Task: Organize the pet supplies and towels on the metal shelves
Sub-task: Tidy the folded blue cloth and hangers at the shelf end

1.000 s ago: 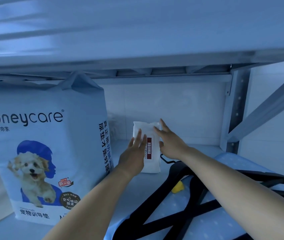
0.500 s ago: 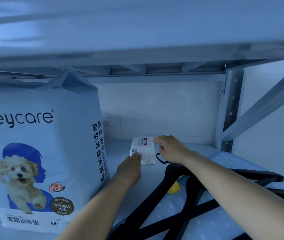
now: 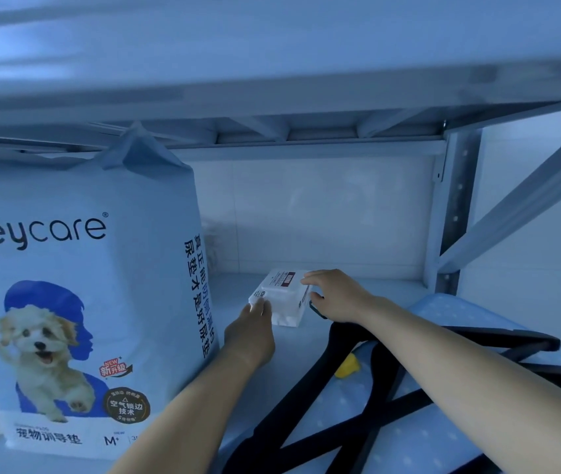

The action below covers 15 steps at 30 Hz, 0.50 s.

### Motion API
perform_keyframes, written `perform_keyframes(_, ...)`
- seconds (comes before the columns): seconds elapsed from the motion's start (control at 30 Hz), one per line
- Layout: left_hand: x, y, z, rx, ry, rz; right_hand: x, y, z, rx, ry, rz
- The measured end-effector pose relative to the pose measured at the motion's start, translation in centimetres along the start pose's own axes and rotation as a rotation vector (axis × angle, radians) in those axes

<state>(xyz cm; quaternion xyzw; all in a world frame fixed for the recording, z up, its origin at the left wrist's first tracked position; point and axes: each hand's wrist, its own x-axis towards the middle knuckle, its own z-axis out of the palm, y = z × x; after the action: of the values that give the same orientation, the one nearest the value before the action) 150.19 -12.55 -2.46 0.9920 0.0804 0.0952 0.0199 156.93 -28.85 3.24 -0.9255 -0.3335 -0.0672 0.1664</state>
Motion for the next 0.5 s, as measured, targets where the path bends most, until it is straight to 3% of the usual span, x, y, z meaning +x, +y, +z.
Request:
perform_keyframes(0.17, -0.4, 0.6, -0.6, 0.005, -0.047, 0.05, -1.2, 1.1, -0.9, 0.032, 0.045, -0.014)
perform_keyframes(0.3, -1.0, 1.1, -2.2, -0.176, -0.08, 0.057, -3.1, 2.5, -1.9, 0.059, 0.087, -0.019)
perform_keyframes(0.5, -4.3, 4.1, -5.7, -0.429, -0.096, 0.203, -5.4, 3.5, -2.7, 0.119, 0.154, -0.023)
